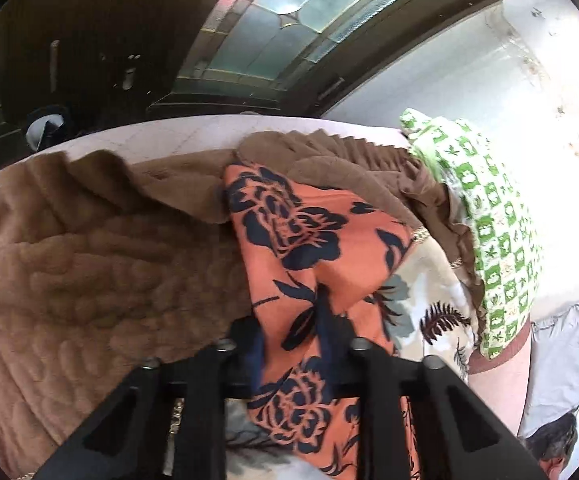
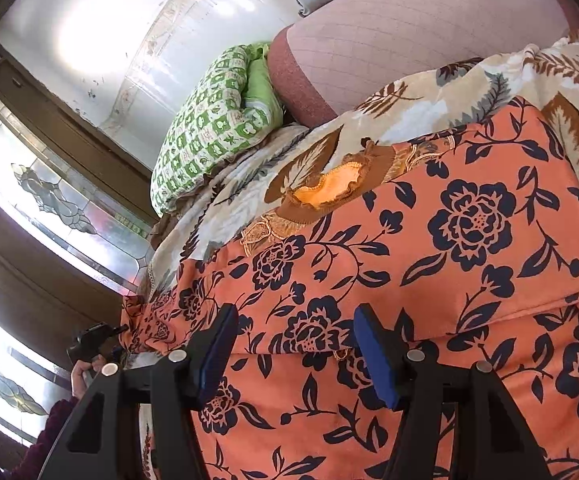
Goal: Fold small clothes
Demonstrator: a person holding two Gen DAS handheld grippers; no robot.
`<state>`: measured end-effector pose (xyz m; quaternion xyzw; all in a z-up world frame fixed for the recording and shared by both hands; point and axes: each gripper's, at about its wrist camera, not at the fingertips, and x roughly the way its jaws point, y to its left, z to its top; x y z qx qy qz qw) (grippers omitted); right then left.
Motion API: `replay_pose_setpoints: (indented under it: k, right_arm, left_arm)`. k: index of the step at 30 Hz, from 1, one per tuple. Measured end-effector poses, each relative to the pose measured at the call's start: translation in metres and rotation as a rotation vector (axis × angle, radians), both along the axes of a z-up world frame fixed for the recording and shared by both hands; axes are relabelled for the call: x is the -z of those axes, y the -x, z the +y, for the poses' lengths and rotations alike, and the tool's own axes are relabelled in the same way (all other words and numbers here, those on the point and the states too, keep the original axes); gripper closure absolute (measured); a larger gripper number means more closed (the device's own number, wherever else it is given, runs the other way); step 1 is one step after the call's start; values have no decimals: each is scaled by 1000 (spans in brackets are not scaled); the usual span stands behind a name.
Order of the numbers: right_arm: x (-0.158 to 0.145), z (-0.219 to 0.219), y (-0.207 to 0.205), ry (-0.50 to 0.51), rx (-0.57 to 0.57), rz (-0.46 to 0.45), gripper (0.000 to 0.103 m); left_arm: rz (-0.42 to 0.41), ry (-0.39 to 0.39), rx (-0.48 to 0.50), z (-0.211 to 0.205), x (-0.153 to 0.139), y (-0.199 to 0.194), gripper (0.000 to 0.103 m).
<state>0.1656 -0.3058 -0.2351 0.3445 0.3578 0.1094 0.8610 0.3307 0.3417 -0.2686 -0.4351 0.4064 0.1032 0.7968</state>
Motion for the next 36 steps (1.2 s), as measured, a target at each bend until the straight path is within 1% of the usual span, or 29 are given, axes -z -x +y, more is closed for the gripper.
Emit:
replay_pose_setpoints:
  k: [2,3,5,6,9,12,14,15,18,20,21,23,24,27,28,29,30,31,32,33,34,35,36]
  right_arm:
    - [-1,1,0,17,6,-3,39]
    - [-2,0,0,24,10,-6,39]
    - [-3,-2,1,29,25,-12,39]
    - [-4,-4,1,27,33,-14,39]
    - [-6,-14,3,1,60,-21,39]
    - [-9,-26,5,-23,91,-29,39]
    - [-11,-33,8,-34,114,-34,39]
    - [-12,-38,9,-43,128,-37,39]
    - [-14,-56,13,-73,176,-45,39]
    - [-15,-69,16,-95,207,-50,39]
    - [-15,-75,18,-104,224,-52,39]
    - [-16,-87,21,-123,256,-56,39]
    - [-16,-94,23,-134,270,-57,39]
    - [-17,-113,31,-156,315,-66,39]
    - [-17,-119,33,-159,329,-68,39]
    - [-16,-124,35,-163,344,-67,39]
    - [-15,-129,36,-170,356,-63,37]
    - [-12,-135,37,-187,364,-53,36]
    - [-10,-136,37,-197,364,-47,36]
    - [-8,-139,36,-215,356,-38,36]
    - [-7,-139,35,-221,350,-35,36]
    - [-6,-139,34,-223,343,-33,36]
    - [-7,-138,33,-215,336,-33,36]
  left_arm:
    - [-30,-31,15,-10,-12,-1,91]
    - [-60,-51,43,-18,-21,-2,92]
    - [-94,-100,99,-38,-42,-5,93]
    - [-113,-133,141,-53,-57,-7,94]
    - [-165,-172,234,-88,-90,-7,95]
    - [-211,-224,353,-141,-127,-5,95]
    - [-232,-244,426,-176,-147,-4,95]
    - [-249,-255,477,-202,-160,-3,95]
    - [-281,-281,601,-270,-184,2,95]
    - [-298,-281,667,-314,-193,3,95]
    - [-306,-269,711,-343,-197,5,95]
    - [-309,-250,781,-387,-197,8,95]
    - [-310,-241,831,-418,-196,12,95]
    - [-316,-194,969,-487,-192,25,95]
    - [-313,-180,1009,-503,-191,29,94]
    - [-304,-176,1043,-515,-190,32,91]
    - [-307,-171,1077,-525,-189,36,79]
    - [-324,-163,1084,-525,-191,41,70]
    - [-354,-152,1063,-519,-193,46,44]
    - [-386,-146,1016,-507,-195,49,26]
    - [-413,-140,962,-493,-194,51,23]
    - [-432,-131,909,-482,-191,53,22]
    - [-430,-128,853,-463,-185,54,22]
